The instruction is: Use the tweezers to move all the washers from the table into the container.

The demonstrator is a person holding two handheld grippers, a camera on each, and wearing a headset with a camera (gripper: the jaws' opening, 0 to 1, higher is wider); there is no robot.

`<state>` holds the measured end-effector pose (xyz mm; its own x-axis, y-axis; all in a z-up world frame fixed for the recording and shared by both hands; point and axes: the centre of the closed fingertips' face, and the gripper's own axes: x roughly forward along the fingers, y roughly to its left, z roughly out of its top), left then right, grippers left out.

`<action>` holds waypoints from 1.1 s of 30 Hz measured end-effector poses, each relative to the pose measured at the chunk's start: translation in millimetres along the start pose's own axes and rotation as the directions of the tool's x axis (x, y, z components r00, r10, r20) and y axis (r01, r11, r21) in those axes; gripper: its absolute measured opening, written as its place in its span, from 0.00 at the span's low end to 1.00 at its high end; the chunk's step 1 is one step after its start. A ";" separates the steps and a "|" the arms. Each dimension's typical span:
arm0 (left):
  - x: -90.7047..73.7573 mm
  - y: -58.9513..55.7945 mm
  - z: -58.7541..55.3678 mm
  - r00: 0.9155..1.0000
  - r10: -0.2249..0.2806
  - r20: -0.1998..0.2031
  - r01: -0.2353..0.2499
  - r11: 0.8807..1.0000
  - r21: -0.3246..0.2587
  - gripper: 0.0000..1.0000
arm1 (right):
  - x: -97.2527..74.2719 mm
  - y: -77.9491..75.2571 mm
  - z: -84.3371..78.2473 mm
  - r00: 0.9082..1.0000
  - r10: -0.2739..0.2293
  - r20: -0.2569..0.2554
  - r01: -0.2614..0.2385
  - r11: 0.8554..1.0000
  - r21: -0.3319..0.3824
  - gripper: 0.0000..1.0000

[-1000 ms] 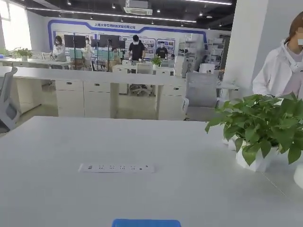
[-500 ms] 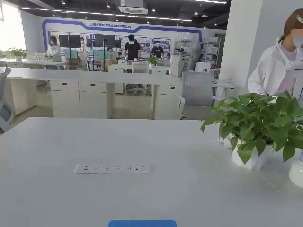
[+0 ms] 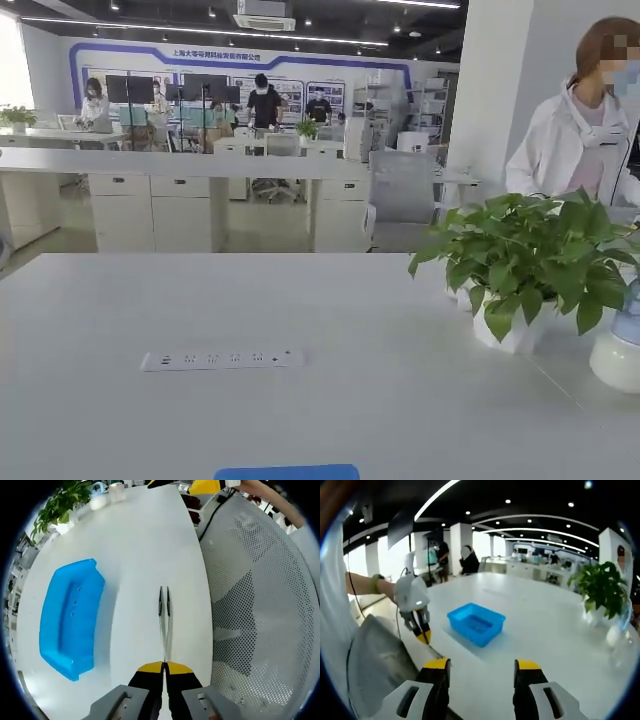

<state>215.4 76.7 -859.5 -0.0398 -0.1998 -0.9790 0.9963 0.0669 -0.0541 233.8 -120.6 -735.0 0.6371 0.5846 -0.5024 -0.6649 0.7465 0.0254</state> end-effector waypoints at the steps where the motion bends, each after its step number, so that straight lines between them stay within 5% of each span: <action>1: 1.6 0.7 -2.6 1.000 0.002 -0.024 -0.002 1.000 0.002 0.00 | -1.4 -1.1 0.8 1.000 -0.009 0.008 0.009 1.000 0.006 0.49; 6: 2.9 2.5 -3.2 0.998 -0.003 -0.057 0.003 1.000 -0.014 0.00 | -8.6 -5.6 7.0 0.997 -0.046 0.064 0.041 0.997 0.070 0.49; 15: 5.1 -0.6 -6.3 0.996 -0.011 -0.091 0.010 1.000 -0.007 0.00 | -9.2 -7.8 4.7 0.996 -0.050 0.070 0.044 0.995 0.089 0.49; 19: 1.0 2.1 -9.1 0.998 0.019 -0.060 -0.021 0.999 -0.036 0.07 | -4.3 -6.1 1.9 0.997 -0.037 0.062 0.032 0.996 0.087 0.49; 24: -12.7 -0.1 -7.7 0.994 0.056 0.093 -0.038 0.981 -0.190 0.18 | 2.9 -2.8 1.7 0.999 -0.009 0.052 0.005 0.997 0.082 0.51; 28: -25.7 -1.6 -14.4 0.963 0.147 0.226 -0.057 0.931 -0.361 0.35 | 7.8 -2.2 6.1 0.999 0.004 0.054 -0.008 0.997 0.072 0.54; 30: -31.5 -2.6 -20.2 0.940 0.198 0.278 -0.064 0.903 -0.425 0.39 | 9.1 -2.3 8.6 0.998 0.006 0.060 -0.010 0.998 0.065 0.54; 33: -44.0 -3.5 -23.8 0.888 0.281 0.365 -0.048 0.845 -0.533 0.48 | 11.1 -3.3 12.2 0.998 0.003 0.068 -0.007 0.998 0.058 0.57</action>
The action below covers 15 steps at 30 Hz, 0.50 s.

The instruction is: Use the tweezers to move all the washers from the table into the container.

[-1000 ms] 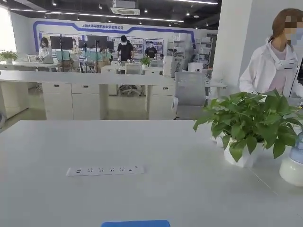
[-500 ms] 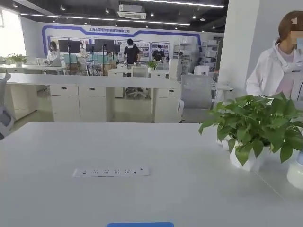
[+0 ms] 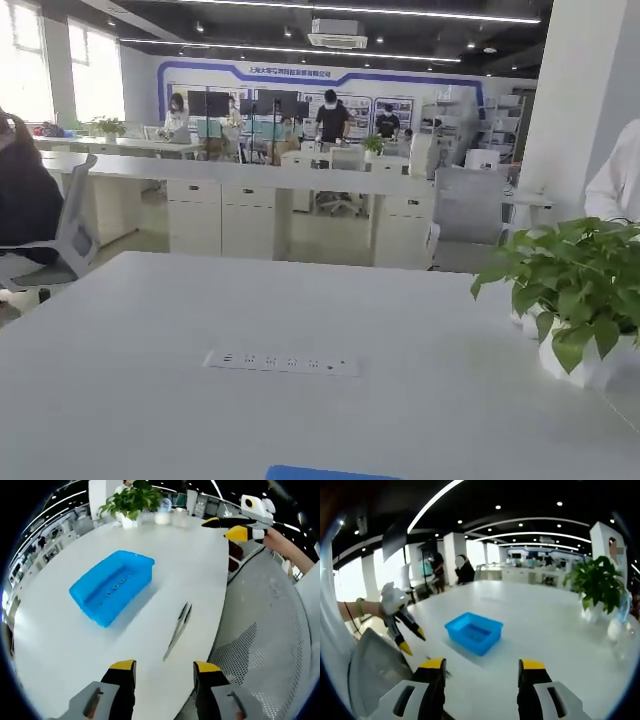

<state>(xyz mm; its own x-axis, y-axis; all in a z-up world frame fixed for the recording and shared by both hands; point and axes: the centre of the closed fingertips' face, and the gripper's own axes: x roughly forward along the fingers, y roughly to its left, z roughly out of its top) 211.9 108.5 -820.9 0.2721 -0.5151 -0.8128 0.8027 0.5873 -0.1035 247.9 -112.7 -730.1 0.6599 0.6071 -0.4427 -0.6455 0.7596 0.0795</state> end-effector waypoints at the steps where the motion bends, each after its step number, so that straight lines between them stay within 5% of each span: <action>1: -6.4 1.0 3.5 0.998 0.016 0.063 -0.013 0.999 -0.049 0.50 | 0.2 -0.8 1.3 1.000 -0.004 0.006 0.004 1.000 0.000 0.58; 4: -23.3 7.5 11.4 0.978 0.082 0.193 -0.056 0.989 -0.134 0.56 | 0.7 -4.1 5.9 0.999 -0.014 0.030 0.013 1.000 0.008 0.62; 5: -30.7 10.9 15.3 0.963 0.118 0.242 -0.081 0.984 -0.159 0.59 | 0.6 -4.9 7.7 0.999 -0.016 0.040 0.016 1.000 0.011 0.64; 6: -33.1 12.1 16.3 0.958 0.130 0.256 -0.088 0.982 -0.168 0.62 | 0.3 -6.2 9.6 0.999 -0.019 0.051 0.018 1.000 0.017 0.66; 8: -45.9 19.4 24.3 0.921 0.195 0.338 -0.124 0.968 -0.218 0.68 | -0.3 -7.7 13.2 0.997 -0.028 0.069 0.026 0.999 0.022 0.69; 10: -60.2 24.7 34.4 0.870 0.250 0.425 -0.132 0.948 -0.289 0.75 | -1.0 -7.3 15.7 0.996 -0.036 0.077 0.035 0.999 0.016 0.71; 13: -81.6 28.5 49.0 0.783 0.315 0.537 -0.121 0.923 -0.365 0.84 | -4.4 -7.0 21.1 0.993 -0.053 0.106 0.053 0.999 0.006 0.72; 15: -97.1 32.7 55.2 0.716 0.365 0.595 -0.111 0.901 -0.420 0.87 | -7.0 -6.9 25.2 0.989 -0.063 0.133 0.064 0.998 0.002 0.72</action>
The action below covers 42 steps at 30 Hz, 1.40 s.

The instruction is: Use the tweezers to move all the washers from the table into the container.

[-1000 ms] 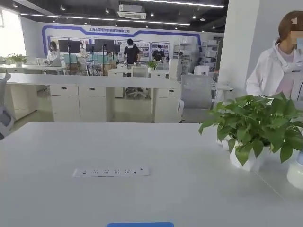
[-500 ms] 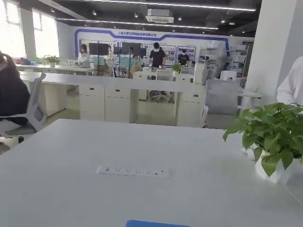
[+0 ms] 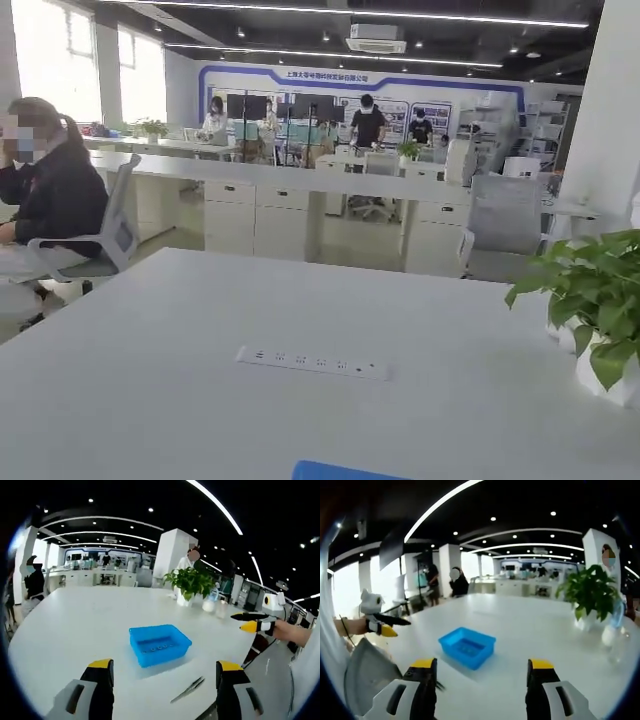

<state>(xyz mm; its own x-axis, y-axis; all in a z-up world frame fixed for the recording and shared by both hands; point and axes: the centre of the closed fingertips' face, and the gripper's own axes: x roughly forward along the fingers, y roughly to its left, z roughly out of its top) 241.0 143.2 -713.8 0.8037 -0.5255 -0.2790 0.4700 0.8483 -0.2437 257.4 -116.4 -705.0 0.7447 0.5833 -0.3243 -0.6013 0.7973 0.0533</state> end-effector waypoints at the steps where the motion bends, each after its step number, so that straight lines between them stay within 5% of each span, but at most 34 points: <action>1: -2.4 2.2 5.2 0.999 0.017 0.031 -0.017 1.000 -0.003 0.88 | -0.7 -0.4 1.8 1.000 -0.004 0.012 0.004 1.000 0.004 0.74; 5: -9.0 10.4 23.3 0.987 0.082 0.137 -0.084 0.996 0.010 0.96 | -1.9 -3.8 9.6 0.998 -0.023 0.059 0.022 1.000 0.019 0.81; 8: -12.5 14.4 27.8 0.981 0.108 0.161 -0.117 0.992 0.043 0.99 | -0.3 -3.4 17.3 0.996 -0.022 0.092 0.021 1.000 0.014 0.91; 10: -13.5 17.1 26.2 0.981 0.125 0.149 -0.139 0.986 0.087 0.99 | 0.9 -2.8 23.8 0.993 -0.030 0.114 0.031 1.000 -0.004 0.99; 16: -15.4 17.0 25.2 0.981 0.136 0.136 -0.151 0.983 0.105 0.99 | 0.2 -0.3 30.4 0.989 -0.038 0.144 0.038 0.999 0.003 0.99; 42: -10.2 10.0 20.5 0.989 0.104 0.108 -0.115 0.988 0.099 0.99 | 5.2 -20.6 13.9 0.990 -0.098 0.105 0.091 0.994 0.063 0.99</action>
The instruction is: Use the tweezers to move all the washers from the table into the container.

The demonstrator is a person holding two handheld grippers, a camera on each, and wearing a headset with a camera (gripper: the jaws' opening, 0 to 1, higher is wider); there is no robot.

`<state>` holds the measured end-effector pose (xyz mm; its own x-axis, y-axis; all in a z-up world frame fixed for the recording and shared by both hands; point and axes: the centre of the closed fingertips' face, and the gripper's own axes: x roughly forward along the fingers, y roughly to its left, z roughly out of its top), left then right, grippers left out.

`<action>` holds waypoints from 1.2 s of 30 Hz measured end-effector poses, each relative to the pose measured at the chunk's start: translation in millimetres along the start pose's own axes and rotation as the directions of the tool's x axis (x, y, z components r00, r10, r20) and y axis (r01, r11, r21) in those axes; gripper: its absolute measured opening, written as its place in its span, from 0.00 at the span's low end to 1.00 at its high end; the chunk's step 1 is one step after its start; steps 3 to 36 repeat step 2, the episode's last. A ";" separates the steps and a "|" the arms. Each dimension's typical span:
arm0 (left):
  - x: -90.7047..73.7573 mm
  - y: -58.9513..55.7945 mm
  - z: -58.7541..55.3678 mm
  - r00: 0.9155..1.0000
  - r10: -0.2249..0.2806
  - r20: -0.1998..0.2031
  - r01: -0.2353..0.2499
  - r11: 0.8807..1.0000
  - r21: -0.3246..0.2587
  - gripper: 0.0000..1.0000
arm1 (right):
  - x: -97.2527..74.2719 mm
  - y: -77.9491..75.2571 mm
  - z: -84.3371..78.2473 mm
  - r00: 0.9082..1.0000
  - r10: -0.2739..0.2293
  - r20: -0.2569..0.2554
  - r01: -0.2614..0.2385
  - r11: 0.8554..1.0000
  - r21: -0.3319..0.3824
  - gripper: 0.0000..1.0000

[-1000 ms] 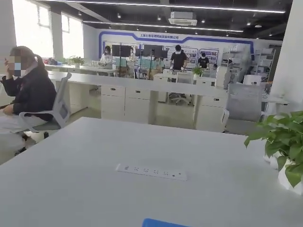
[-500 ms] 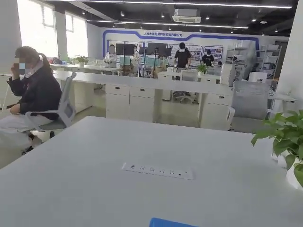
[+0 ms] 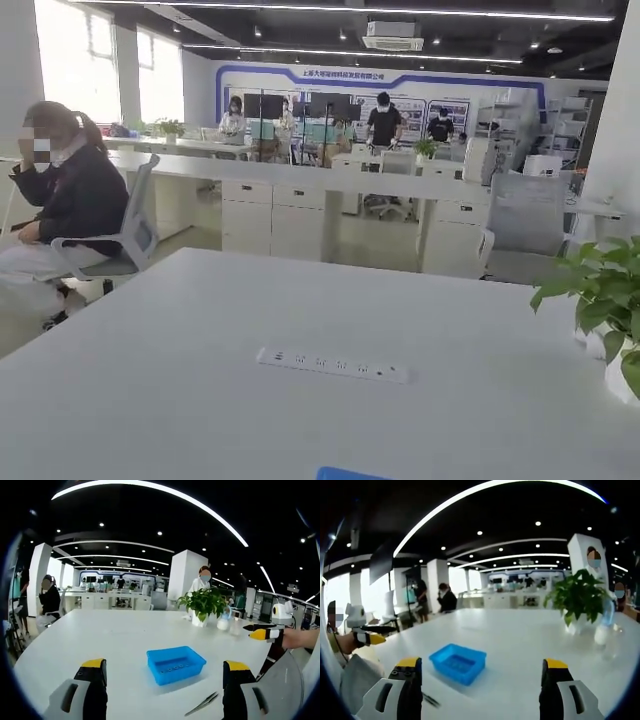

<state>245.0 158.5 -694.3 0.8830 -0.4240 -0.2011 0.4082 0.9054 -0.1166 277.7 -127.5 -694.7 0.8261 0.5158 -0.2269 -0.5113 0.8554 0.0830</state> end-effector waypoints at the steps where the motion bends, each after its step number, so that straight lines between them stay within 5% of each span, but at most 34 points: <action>1: -0.5 -0.3 -1.1 1.000 0.000 -0.003 0.000 1.000 0.000 0.99 | -1.1 0.5 -1.4 1.000 0.001 -0.005 -0.001 1.000 0.001 0.99; 36: -0.9 -0.5 -1.4 1.000 -0.001 -0.002 0.001 1.000 -0.002 0.99 | -2.5 1.0 -2.3 1.000 -0.002 -0.007 0.002 1.000 -0.002 0.99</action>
